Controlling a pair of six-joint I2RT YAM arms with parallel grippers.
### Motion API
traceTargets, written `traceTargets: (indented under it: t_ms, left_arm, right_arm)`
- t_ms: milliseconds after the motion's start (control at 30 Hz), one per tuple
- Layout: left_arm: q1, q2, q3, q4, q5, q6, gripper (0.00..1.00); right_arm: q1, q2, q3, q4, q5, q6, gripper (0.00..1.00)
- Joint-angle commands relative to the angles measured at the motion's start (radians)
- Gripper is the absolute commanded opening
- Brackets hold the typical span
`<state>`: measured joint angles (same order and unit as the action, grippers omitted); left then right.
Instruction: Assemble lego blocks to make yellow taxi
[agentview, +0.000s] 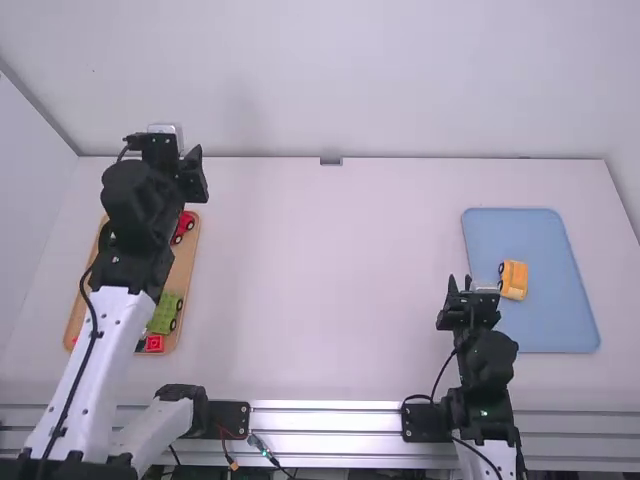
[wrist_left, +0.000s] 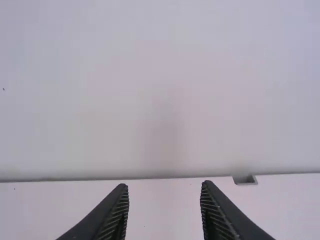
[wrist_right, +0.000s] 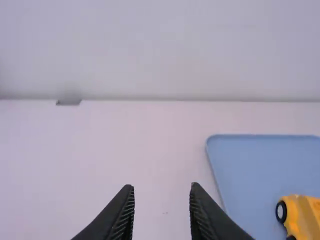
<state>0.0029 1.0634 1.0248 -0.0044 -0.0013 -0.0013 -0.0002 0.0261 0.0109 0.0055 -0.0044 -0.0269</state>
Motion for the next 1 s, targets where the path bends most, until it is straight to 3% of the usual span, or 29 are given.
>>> traceTargets:
  t_ms: [0,433,667,967]
  left_arm:
    - [-0.003,-0.069,-0.060,0.004,0.001,0.001,0.31]
    - [-0.003,-0.379,-0.370,0.004,0.001,0.001,0.00]
    - [-0.003,-0.530,-0.521,0.004,0.001,0.001,0.00]
    - [-0.003,-0.690,-0.681,0.004,0.001,0.001,0.00]
  right_arm:
    - [0.000,-0.026,-0.011,-0.006,0.004,0.027,0.24]
    - [0.000,-0.026,-0.011,-0.006,0.004,0.027,0.06]
    - [0.000,-0.026,-0.011,-0.006,0.004,0.027,0.00]
    - [0.000,-0.026,-0.011,-0.006,0.004,0.027,0.00]
